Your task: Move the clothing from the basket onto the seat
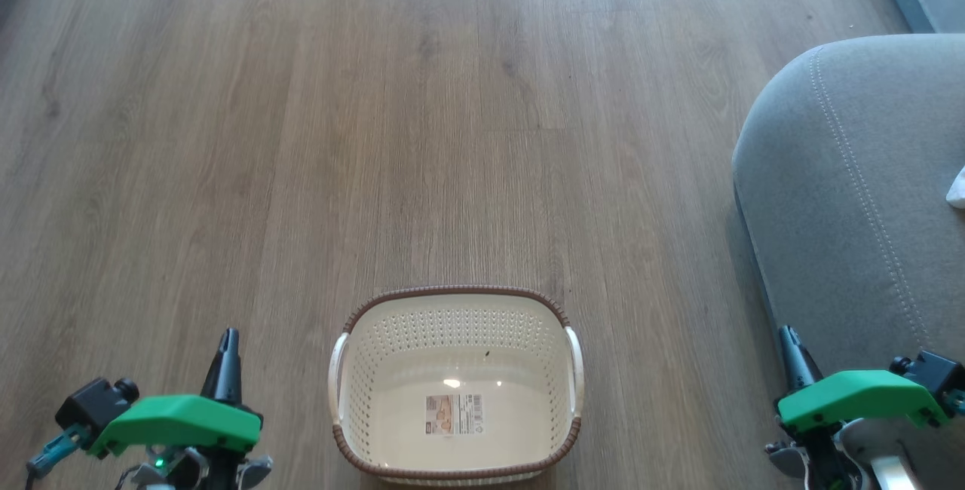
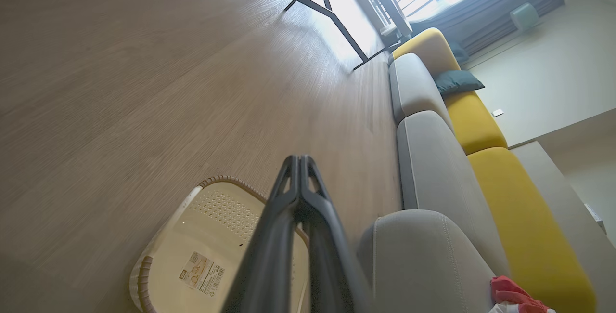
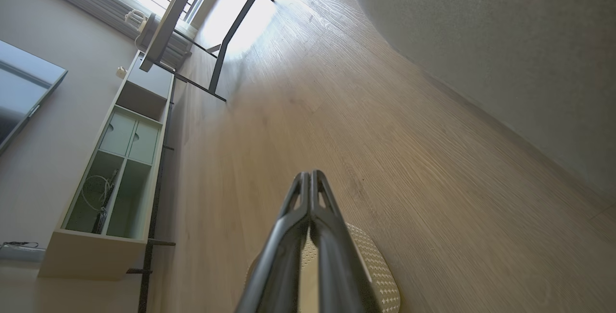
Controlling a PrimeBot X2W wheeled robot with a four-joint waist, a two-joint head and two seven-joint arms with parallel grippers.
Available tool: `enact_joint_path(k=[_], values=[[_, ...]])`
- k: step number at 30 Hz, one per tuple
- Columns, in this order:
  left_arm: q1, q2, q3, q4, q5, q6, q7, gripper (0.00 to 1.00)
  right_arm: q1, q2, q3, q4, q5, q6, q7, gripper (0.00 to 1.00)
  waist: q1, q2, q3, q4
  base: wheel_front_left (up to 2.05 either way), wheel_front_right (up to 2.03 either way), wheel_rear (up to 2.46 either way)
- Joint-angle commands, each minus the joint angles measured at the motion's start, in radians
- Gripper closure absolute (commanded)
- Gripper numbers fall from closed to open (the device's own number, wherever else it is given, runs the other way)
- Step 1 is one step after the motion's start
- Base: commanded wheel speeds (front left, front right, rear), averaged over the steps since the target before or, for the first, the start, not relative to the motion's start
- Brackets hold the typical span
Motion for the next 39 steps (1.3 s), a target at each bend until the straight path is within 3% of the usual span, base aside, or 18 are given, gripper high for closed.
enact_joint_path(k=[1, 39], values=[[-0.058, 0.003, 0.032, -0.040, -0.040, -0.012, 0.011, 1.00, -0.055, -0.005, -0.001, -0.042, 0.038, 0.004, 0.009, 1.00, 0.0000, 0.0000, 0.000, 0.000, 0.00, 0.00, 0.00], [-0.090, 0.004, 0.074, -0.070, -0.470, -0.037, 0.120, 1.00, -0.064, 0.015, -0.064, -0.089, 0.431, 0.006, 0.118, 1.00, -0.0001, 0.0000, -0.002, -0.001, 0.00, 0.00, 0.00]])
